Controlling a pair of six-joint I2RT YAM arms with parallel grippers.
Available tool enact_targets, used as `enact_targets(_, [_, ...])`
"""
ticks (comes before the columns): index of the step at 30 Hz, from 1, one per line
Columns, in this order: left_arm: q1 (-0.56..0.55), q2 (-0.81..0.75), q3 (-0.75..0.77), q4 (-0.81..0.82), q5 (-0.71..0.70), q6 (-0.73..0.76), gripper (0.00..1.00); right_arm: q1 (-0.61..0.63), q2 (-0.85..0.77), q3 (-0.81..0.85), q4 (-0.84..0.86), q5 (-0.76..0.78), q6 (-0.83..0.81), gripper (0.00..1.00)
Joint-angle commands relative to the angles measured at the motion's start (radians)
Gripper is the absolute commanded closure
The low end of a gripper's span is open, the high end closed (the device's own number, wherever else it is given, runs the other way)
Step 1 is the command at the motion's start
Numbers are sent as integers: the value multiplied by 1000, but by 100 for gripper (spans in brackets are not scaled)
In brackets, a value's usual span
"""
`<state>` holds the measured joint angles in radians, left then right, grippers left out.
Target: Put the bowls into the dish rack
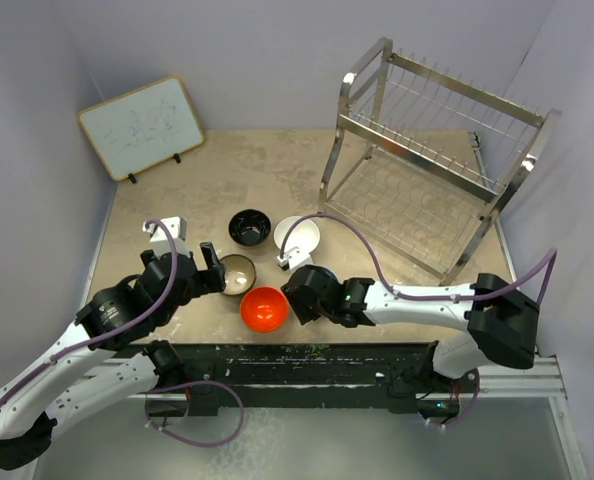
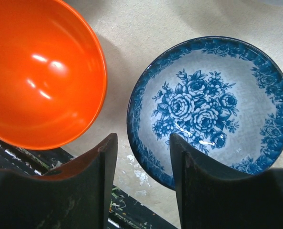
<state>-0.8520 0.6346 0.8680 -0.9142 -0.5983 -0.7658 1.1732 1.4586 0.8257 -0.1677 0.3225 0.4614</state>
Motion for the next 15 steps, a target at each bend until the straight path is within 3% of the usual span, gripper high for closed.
enact_targets(1, [1, -3, -1, 9, -2, 14, 1, 2, 32, 33, 41, 1, -28, 51])
enact_targets(7, [1, -6, -3, 6, -2, 12, 1, 3, 69, 39, 44, 18, -32, 61])
enact_targets(10, [1, -7, -4, 6, -2, 11, 1, 2, 65, 45, 36, 30, -28, 75])
enact_targets(13, [1, -6, -2, 6, -2, 11, 1, 2, 61, 56, 16, 39, -21, 97])
enact_targets(15, [1, -5, -1, 6, -1, 12, 1, 4, 59, 67, -4, 57, -15, 100])
